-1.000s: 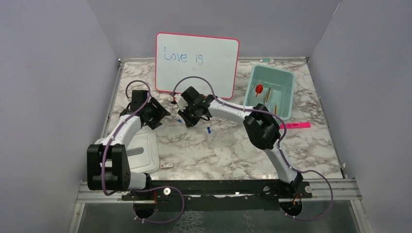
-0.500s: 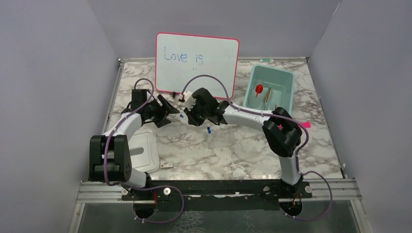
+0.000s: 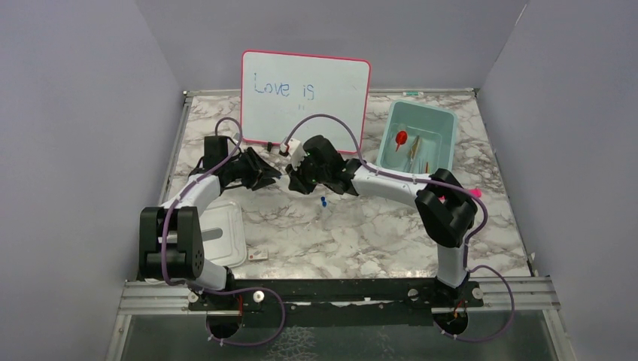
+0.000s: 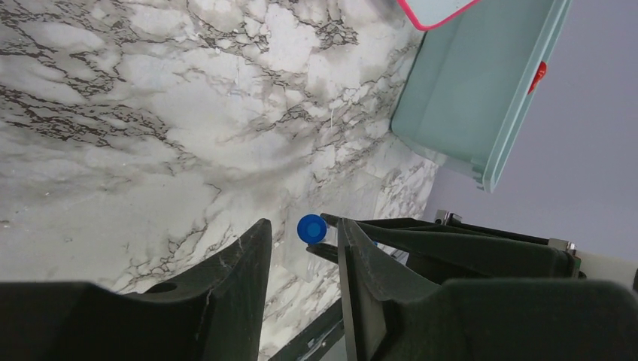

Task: Organize the chemistry lab equipment

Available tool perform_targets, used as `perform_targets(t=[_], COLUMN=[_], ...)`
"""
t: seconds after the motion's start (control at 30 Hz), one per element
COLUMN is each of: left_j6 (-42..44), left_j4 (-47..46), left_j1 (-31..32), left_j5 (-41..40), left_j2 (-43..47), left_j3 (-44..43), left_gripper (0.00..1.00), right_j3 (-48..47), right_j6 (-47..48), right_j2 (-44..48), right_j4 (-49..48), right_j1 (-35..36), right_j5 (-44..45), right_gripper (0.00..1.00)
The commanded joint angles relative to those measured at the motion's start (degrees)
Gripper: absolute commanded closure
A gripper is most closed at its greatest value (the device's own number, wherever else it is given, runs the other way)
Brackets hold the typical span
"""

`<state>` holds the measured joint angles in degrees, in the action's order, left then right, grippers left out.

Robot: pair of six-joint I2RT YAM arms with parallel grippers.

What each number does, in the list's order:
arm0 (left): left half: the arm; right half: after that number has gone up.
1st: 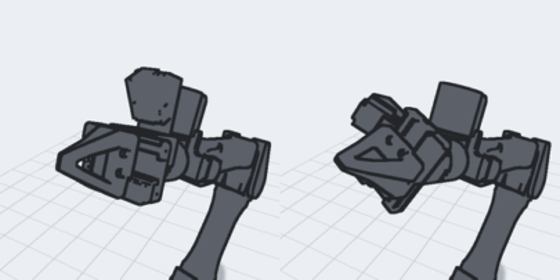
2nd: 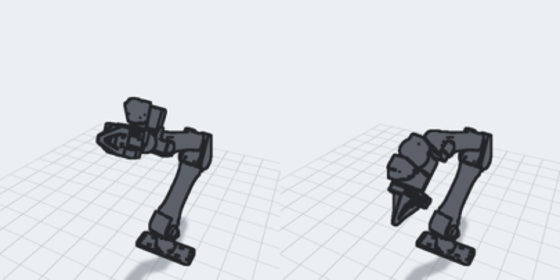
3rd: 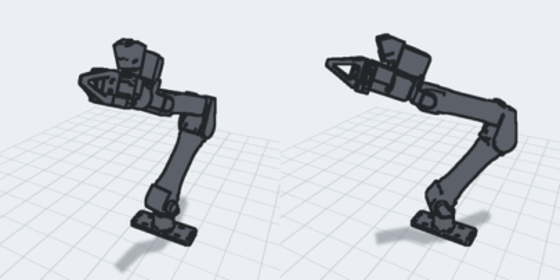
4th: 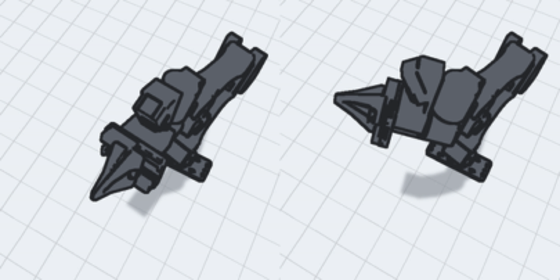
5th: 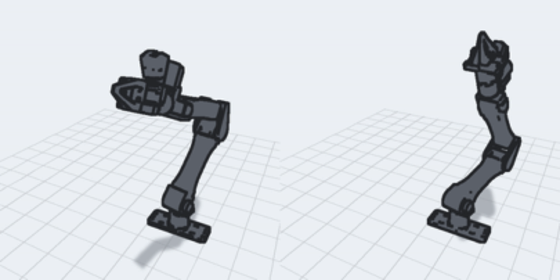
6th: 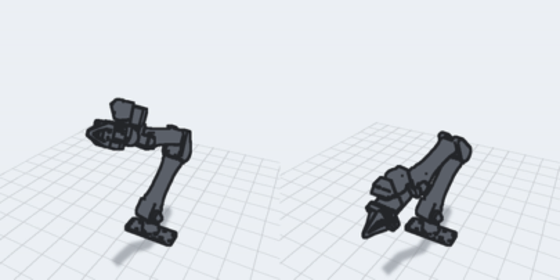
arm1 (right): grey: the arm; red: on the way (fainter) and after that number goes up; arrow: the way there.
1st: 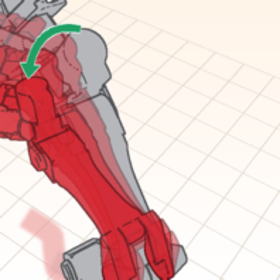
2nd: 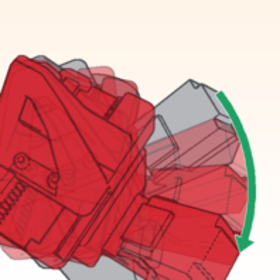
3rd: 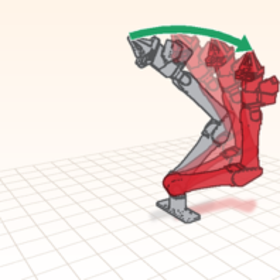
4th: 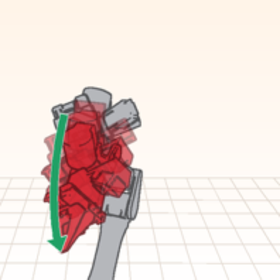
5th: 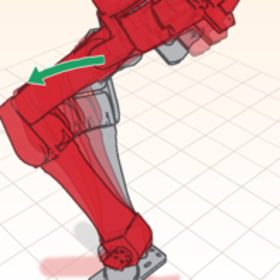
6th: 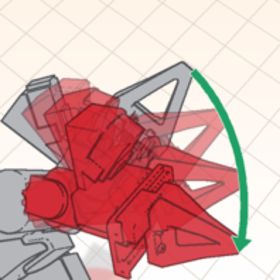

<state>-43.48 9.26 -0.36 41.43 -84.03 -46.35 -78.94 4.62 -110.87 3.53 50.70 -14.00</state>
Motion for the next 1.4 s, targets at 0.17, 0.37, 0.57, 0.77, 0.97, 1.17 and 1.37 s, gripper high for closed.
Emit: perform_targets(t=[0.17, 0.37, 0.57, 0.77, 0.97, 1.17, 1.37], left_j6=[0.2, 0.2, 2.77, 7.9, 12.83, 14.38, 15.66], left_j4=[-2.23, -3.19, -3.85, -0.49, 2.92, 5.11, 12.18], left_j1=[3.13, 3.36, 4.61, 10.55, 22.85, 34.4, 48.29], left_j5=[3.76, 1.52, -2.59, -14.96, -31.14, -43.09, -56.76], left_j2=[-1.18, 1.02, 6.06, 13.68, 19.99, 23.5, 20.51], left_j3=[0.55, 0.32, -0.28, -2.61, -6.53, -8.76, -13.85], left_gripper=[0.76, 0.86, 0.89, 0.89, 0.89, 0.89, 0.89], right_j3=[1.46, 2.74, 3.83, 6.82, 8.94, 11.37, 15.28], right_j6=[1.09, 0.56, -4.02, -9.45, -18.05, -32.16, -46.64], right_j2=[3.54, 5.2, 8.87, 17.83, 27.23, 33.39, 38.05], right_j4=[-2.56, -2.75, -0.87, 0.69, 8.71, 21.98, 31.89], right_j1=[0.46, 0.43, 0.4, 0.36, 0.29, 0.19, 0.11], right_j5=[-2.38, -1.65, 3.46, 13.4, 30.79, 41.7, 44.79], right_gripper=[0.87, 0.85, 0.58, 0.48, 0.48, 0.48, 0.48])
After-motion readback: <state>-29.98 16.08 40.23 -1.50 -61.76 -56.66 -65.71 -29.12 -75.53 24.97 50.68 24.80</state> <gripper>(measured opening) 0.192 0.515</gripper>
